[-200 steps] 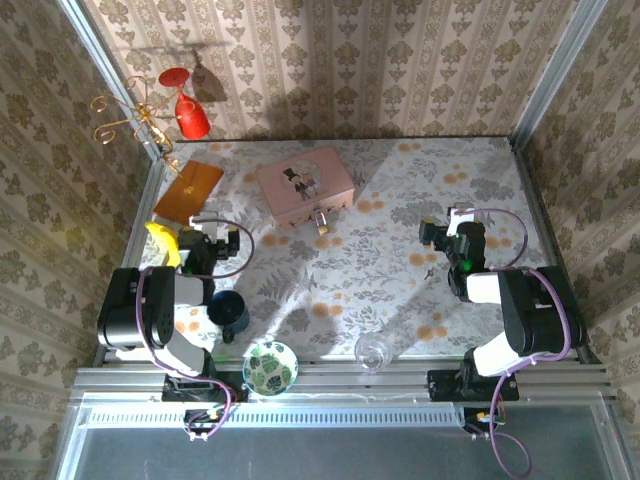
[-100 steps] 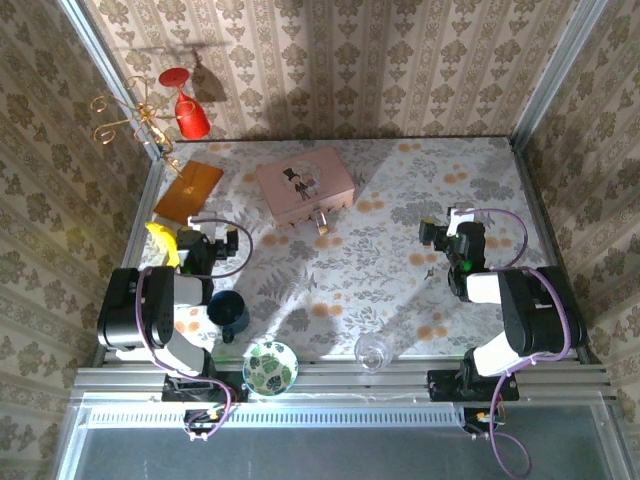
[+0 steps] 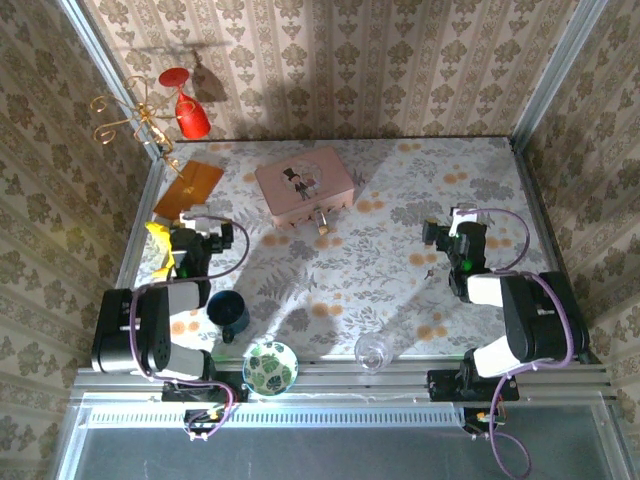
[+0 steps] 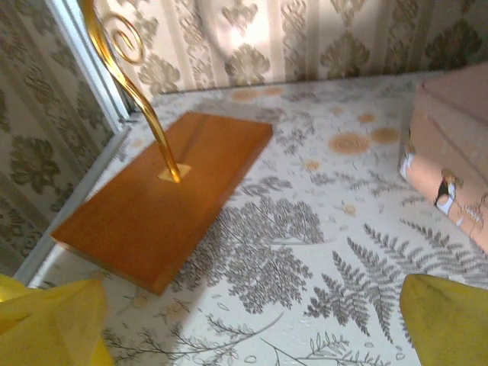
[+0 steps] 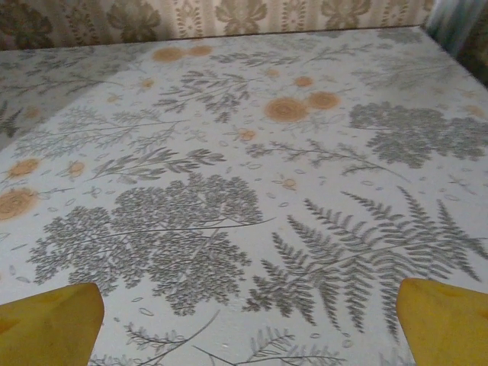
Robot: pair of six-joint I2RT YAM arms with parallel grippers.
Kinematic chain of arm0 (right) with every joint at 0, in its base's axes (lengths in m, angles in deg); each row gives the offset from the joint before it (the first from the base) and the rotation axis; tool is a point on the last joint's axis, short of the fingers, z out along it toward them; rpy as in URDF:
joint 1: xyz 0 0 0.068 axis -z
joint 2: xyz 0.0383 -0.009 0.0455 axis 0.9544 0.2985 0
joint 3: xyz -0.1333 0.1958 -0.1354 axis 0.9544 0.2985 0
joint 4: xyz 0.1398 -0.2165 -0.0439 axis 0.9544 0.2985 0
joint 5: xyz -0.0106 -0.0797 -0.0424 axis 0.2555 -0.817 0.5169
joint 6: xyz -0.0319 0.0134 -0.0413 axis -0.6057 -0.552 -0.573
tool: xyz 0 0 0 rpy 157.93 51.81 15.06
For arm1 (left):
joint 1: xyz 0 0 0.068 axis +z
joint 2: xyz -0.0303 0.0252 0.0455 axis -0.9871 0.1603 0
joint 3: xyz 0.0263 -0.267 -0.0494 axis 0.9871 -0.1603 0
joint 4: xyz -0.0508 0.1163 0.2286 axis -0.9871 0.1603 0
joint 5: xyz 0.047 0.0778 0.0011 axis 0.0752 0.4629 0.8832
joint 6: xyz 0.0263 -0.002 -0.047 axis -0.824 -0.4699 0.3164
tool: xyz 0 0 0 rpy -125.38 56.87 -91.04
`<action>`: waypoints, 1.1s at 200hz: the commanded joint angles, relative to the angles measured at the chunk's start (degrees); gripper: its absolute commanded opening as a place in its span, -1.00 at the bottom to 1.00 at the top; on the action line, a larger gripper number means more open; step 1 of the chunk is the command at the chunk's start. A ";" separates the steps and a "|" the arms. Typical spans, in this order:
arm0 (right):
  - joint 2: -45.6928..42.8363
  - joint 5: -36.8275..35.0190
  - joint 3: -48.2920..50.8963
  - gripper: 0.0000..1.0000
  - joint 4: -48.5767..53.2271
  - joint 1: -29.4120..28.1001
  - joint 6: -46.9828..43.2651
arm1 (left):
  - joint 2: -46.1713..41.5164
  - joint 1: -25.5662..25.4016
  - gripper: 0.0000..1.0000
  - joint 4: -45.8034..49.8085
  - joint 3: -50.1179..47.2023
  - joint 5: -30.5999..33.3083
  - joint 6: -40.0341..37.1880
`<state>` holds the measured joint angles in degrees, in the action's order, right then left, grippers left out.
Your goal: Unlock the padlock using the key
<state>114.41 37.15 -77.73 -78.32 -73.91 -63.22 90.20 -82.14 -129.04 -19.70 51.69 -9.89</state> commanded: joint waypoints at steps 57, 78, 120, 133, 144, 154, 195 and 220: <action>-22.87 -13.39 -11.13 1.00 47.78 -0.83 15.83 | -29.47 -1.94 1.00 37.28 3.15 6.84 10.50; -27.58 -14.18 -13.12 1.00 59.02 -1.26 21.48 | -38.99 -2.74 1.00 44.41 2.98 6.96 15.28; -32.68 -13.01 -16.25 0.99 74.49 -2.57 28.26 | -49.25 -4.02 1.00 50.92 2.20 2.36 26.25; -32.19 -11.60 -17.77 0.93 79.18 -2.99 29.53 | -49.79 -4.28 1.00 51.36 1.86 0.11 28.86; -31.32 -10.17 -18.45 0.86 81.78 -3.65 30.59 | -49.43 -4.67 1.00 51.33 1.65 -1.41 31.03; -30.10 -8.39 -18.61 0.80 82.98 -4.52 31.33 | -48.59 -5.16 1.00 51.05 1.65 -2.29 32.36; -22.51 -5.52 -19.34 0.56 82.61 -10.03 33.29 | -43.44 -10.27 1.00 50.44 5.04 -3.85 32.09; -17.17 -0.20 -19.93 0.33 79.01 -10.75 33.90 | -41.62 -15.68 1.00 49.88 6.84 -0.83 30.82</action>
<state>93.69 31.64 -95.48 1.24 -84.07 -31.51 47.97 -93.71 -78.27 -16.18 49.74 20.84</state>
